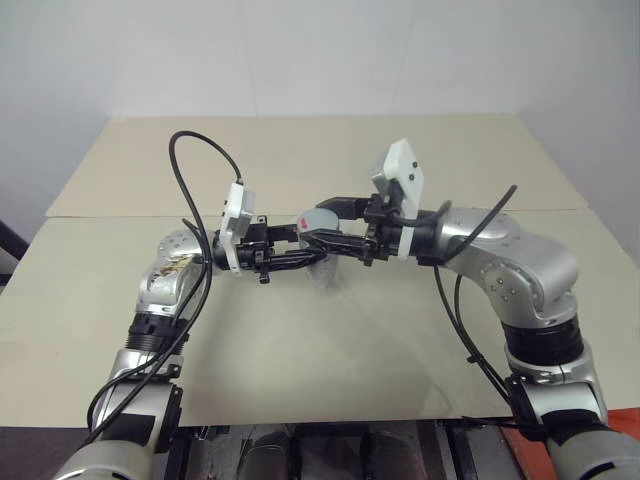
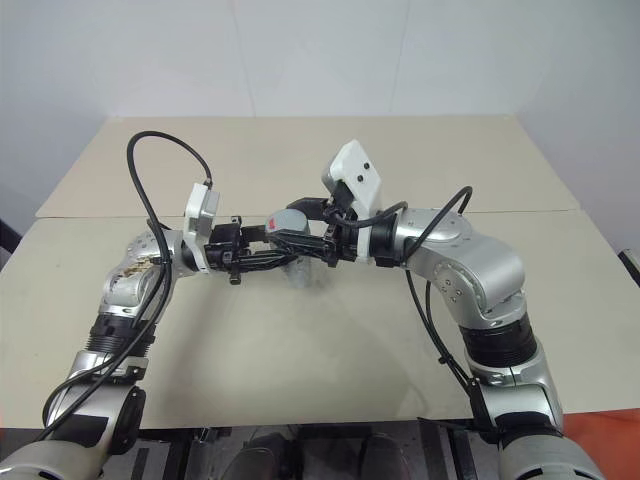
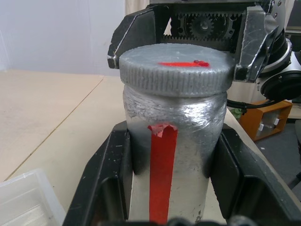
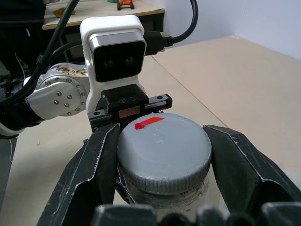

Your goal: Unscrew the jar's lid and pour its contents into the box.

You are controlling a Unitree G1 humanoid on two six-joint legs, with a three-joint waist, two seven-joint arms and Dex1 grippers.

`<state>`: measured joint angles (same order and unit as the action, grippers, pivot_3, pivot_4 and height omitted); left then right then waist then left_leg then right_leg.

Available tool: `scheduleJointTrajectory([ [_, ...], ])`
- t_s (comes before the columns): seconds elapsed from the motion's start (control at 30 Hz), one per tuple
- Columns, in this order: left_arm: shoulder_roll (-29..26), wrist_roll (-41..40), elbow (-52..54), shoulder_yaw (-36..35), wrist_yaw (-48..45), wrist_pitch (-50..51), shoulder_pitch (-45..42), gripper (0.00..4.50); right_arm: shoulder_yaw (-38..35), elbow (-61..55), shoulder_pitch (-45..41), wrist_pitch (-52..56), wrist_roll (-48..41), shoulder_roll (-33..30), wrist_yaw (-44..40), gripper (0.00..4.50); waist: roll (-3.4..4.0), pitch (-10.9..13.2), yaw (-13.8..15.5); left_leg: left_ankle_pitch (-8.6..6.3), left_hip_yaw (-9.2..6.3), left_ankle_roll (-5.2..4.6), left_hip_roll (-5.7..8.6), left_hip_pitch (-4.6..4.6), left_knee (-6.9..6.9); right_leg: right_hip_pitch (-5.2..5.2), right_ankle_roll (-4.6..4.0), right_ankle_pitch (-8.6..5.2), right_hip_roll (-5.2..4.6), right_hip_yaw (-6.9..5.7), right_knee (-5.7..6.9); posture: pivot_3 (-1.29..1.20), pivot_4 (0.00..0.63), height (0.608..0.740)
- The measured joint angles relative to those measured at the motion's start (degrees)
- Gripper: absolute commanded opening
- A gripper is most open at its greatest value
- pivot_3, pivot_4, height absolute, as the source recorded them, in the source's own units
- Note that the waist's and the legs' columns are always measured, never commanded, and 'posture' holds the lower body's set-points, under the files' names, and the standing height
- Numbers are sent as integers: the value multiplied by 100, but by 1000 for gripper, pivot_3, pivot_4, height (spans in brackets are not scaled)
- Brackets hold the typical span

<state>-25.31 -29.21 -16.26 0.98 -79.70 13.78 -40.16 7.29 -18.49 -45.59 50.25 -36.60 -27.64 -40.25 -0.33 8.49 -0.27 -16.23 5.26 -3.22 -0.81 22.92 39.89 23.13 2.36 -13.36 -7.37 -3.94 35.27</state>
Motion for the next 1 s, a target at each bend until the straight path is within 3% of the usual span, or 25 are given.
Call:
scheduleJointTrajectory([
  [0.13,-78,-15,0,36,-353,28,-87,1924,15,406,-22,-519,-16,-70,-911,2766,0,0,-2,0,0,0,3,0,1,-1,0,0,0,0,-1,0,150,740],
  [0.37,-203,-207,158,389,-1253,120,-434,1924,247,2015,-670,-1833,-9,-199,-3859,2766,0,0,-50,0,0,-1,0,-2,1,0,0,0,4,2,-1,0,150,740],
  [0.5,-463,-463,286,756,-1261,126,-451,1924,527,2780,-1095,-2254,160,-90,-4822,2766,1,0,-93,1,3,0,-3,-4,1,5,0,0,4,8,7,0,150,740],
  [0.63,-712,-577,268,855,-1217,108,-451,1924,829,3323,-1371,-2654,168,10,-4942,2766,1,1,-86,1,3,2,-4,-3,3,6,0,0,4,7,11,0,150,740],
  [0.7,-730,-580,204,848,-1210,95,-451,1924,892,3491,-1447,-2774,190,49,-4958,3499,1,1,-54,1,0,2,-3,-2,5,5,0,0,4,4,11,0,150,740],
  [0.83,-630,-578,200,789,-1229,50,-450,1924,873,3568,-1422,-2822,385,138,-4897,4484,1,1,-31,2,-1,2,-3,3,10,5,1,0,3,2,11,0,150,740],
  [1.0,-708,-540,206,453,-1117,37,-368,1924,302,2850,-794,-2690,393,-91,-4168,4484,1,1,-44,3,0,5,-5,2,9,6,1,0,3,0,11,0,150,740],
])
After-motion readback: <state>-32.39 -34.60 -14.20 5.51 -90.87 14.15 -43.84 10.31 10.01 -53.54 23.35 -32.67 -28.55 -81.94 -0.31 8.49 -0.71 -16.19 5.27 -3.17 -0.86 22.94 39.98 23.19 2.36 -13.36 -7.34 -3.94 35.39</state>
